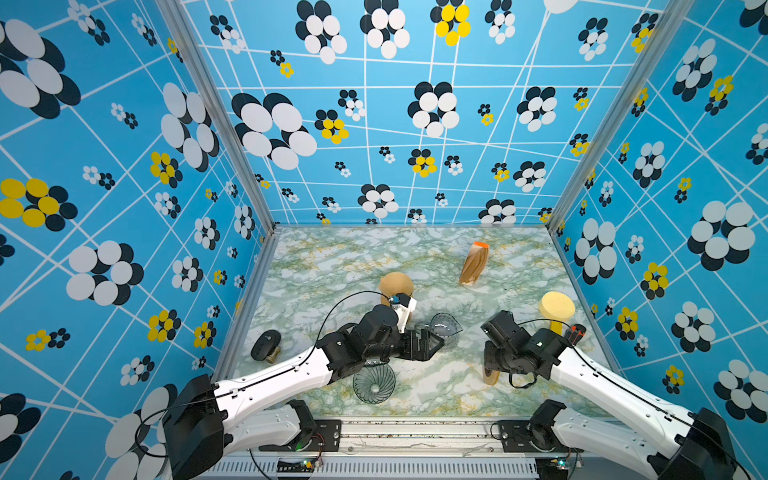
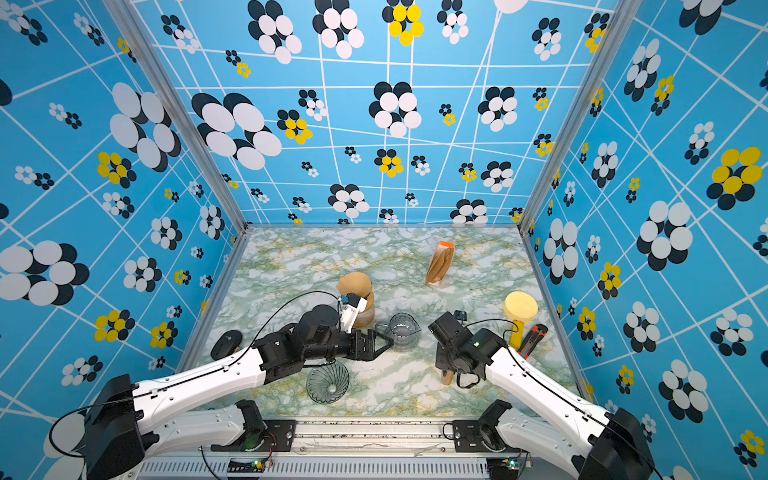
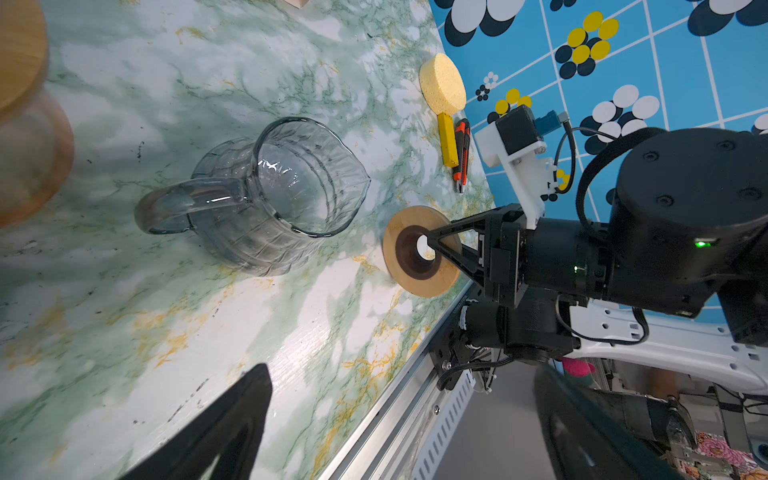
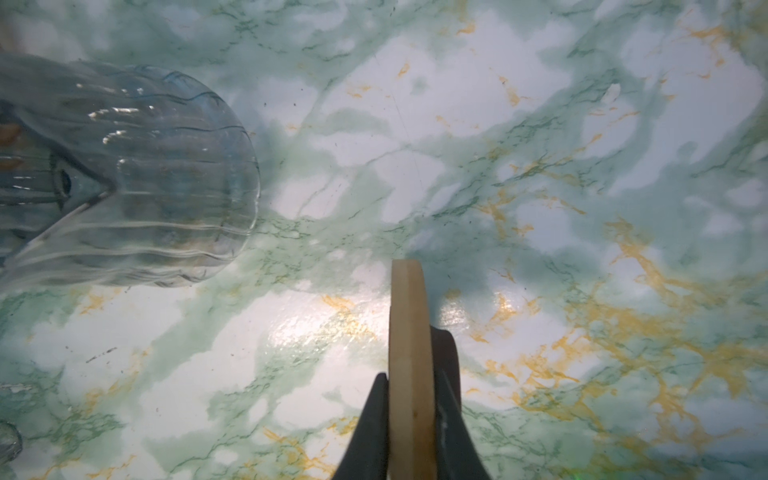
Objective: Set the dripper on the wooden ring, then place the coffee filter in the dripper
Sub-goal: 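Carry the wooden ring with the right gripper toward the pitcher while the left withdraws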
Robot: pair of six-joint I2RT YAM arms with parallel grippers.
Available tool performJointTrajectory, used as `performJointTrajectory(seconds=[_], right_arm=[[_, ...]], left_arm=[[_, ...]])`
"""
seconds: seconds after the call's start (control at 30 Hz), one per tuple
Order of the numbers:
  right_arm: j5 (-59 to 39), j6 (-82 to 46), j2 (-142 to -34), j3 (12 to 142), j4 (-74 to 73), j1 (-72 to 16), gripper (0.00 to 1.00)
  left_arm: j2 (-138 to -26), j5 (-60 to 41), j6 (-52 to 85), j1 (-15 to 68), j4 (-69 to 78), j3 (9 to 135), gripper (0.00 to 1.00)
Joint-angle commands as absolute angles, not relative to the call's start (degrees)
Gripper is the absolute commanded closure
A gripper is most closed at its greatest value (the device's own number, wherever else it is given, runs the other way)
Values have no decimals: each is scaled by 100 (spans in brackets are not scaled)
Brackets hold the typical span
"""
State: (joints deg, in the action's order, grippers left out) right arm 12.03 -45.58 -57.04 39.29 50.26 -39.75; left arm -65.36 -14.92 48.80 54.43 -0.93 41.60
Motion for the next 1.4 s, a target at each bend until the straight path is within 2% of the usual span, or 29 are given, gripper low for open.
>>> performJointTrajectory(seconds=[0.0,0.27,0.47,0.63,0.8,1.0,1.37], right_arm=[[1443,-4443,-5513,4104,5186,-4013,86],[1474,-4150,-4996,4511,4783,-4007,89],[1484,-3858,-5067,5325,4892,-3960,89],[422,-3744,-5035,5580,4232,-3684,89],[-1225,-3928,-5028,5342,3112,-3099,90],[-2553,-4451,-5209,4722,1593,-2705,91],[-3530,-5463,-5869,3711,-539,-2129,91]], left_arm=[[-6576,-1470,4759,5392,-84,4157,1],[-6483,-1766,4582,5208,166,4123,1],[-6243,-1550,4455,5105,8,4219,1],[-6016,-1529,4353,4904,-175,4329,1],[-5855,-1664,4265,4702,-241,4381,1],[-5905,-1748,4217,4637,-439,4531,1],[-6086,-1784,4214,4631,-268,4579,1]])
